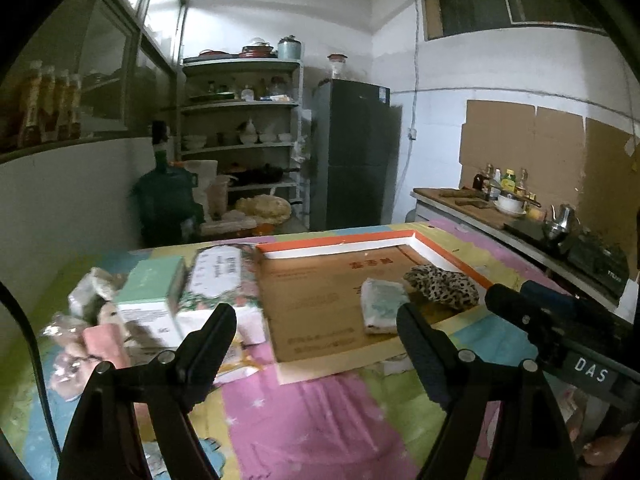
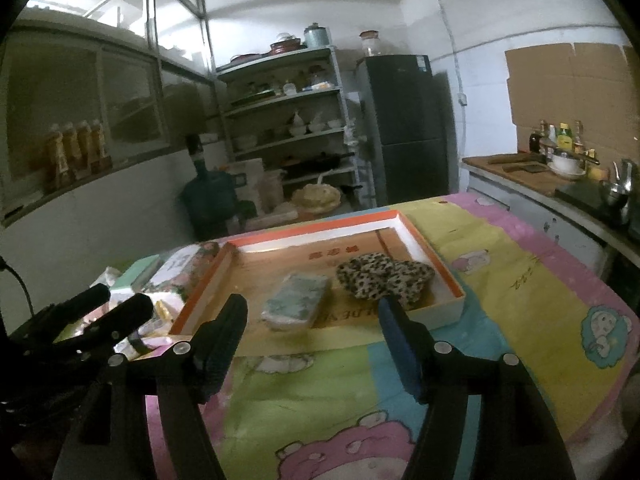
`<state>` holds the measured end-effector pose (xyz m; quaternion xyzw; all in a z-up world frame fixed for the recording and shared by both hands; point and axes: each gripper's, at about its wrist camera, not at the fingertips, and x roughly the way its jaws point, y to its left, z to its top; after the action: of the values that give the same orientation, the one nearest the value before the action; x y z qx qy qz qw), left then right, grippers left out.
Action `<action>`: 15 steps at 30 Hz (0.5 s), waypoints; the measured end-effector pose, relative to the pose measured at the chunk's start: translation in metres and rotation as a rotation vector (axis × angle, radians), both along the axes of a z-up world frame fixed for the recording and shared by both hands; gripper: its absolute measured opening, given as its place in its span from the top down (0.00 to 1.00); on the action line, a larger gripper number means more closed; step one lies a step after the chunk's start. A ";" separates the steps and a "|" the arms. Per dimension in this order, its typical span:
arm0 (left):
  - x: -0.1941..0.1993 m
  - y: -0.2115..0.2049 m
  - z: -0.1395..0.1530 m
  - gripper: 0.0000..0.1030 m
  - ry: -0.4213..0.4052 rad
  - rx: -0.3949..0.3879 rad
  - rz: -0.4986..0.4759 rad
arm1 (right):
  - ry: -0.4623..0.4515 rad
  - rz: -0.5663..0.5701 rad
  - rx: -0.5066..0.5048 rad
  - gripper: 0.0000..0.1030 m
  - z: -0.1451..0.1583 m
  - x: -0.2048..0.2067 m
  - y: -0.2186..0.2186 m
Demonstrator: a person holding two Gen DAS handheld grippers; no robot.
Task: Organize soft objects
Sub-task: 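Open both grippers to drop the tissue pack and leopard cloth in the tray, then move the left gripper back to the pile and grasp the green sponge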
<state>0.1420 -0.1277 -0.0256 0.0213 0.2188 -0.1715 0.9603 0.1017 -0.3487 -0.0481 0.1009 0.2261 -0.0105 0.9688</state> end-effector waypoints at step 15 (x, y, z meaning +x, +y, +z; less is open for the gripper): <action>-0.028 0.053 0.005 0.20 -0.050 0.002 0.107 | -0.015 0.087 0.001 0.32 0.009 -0.013 0.040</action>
<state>0.1143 -0.0748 -0.0210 0.0149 0.1959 -0.1193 0.9732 0.0889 -0.3088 -0.0391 0.0915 0.2230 0.0323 0.9700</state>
